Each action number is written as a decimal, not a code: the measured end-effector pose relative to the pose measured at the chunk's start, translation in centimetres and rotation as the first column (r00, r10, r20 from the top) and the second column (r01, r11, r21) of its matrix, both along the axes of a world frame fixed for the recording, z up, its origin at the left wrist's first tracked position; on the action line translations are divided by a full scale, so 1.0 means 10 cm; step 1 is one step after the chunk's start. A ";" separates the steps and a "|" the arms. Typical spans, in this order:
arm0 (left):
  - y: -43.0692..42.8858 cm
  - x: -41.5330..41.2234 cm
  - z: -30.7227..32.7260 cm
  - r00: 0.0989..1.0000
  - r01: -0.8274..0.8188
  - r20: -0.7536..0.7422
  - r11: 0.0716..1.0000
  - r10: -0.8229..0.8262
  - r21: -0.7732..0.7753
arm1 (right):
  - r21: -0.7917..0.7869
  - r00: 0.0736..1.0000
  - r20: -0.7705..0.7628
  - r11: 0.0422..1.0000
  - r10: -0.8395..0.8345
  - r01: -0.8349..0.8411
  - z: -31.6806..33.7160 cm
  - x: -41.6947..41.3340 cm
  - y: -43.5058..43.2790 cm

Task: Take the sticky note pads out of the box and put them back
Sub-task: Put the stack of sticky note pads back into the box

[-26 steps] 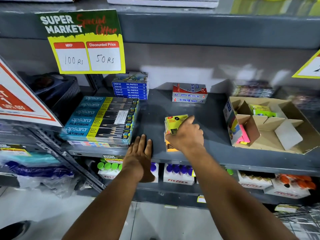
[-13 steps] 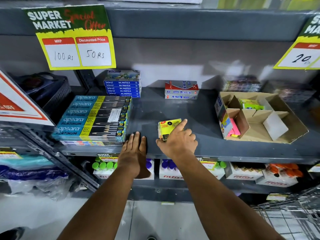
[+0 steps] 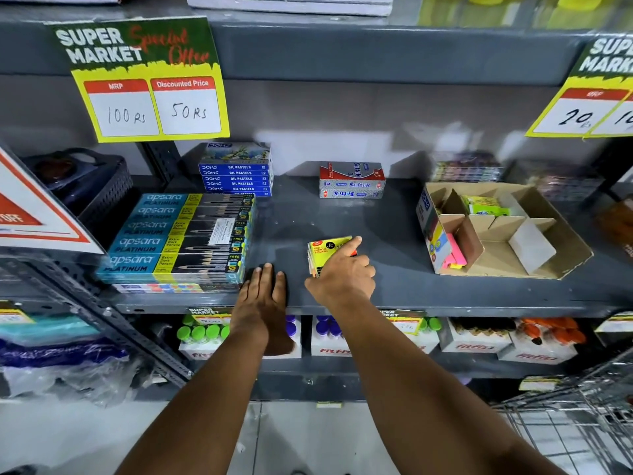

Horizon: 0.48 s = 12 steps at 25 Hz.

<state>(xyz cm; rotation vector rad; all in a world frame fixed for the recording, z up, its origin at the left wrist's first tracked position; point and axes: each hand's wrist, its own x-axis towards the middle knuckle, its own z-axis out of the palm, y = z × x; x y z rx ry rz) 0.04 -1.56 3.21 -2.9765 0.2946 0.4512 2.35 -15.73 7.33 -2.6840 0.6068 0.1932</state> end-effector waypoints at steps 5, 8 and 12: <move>0.01 0.02 -0.02 1.000 0.013 -0.008 1.000 -0.013 0.022 | 0.018 1.000 -0.007 1.000 -0.024 0.025 0.00 0.04 0.00; 0.01 0.01 -0.02 1.000 0.011 -0.003 1.000 -0.011 0.027 | 0.024 1.000 -0.008 1.000 -0.013 0.014 0.01 0.04 -0.02; 0.00 0.02 -0.02 1.000 0.007 -0.007 0.999 -0.007 0.038 | 0.054 1.000 0.004 0.999 0.000 0.000 0.04 0.05 -0.08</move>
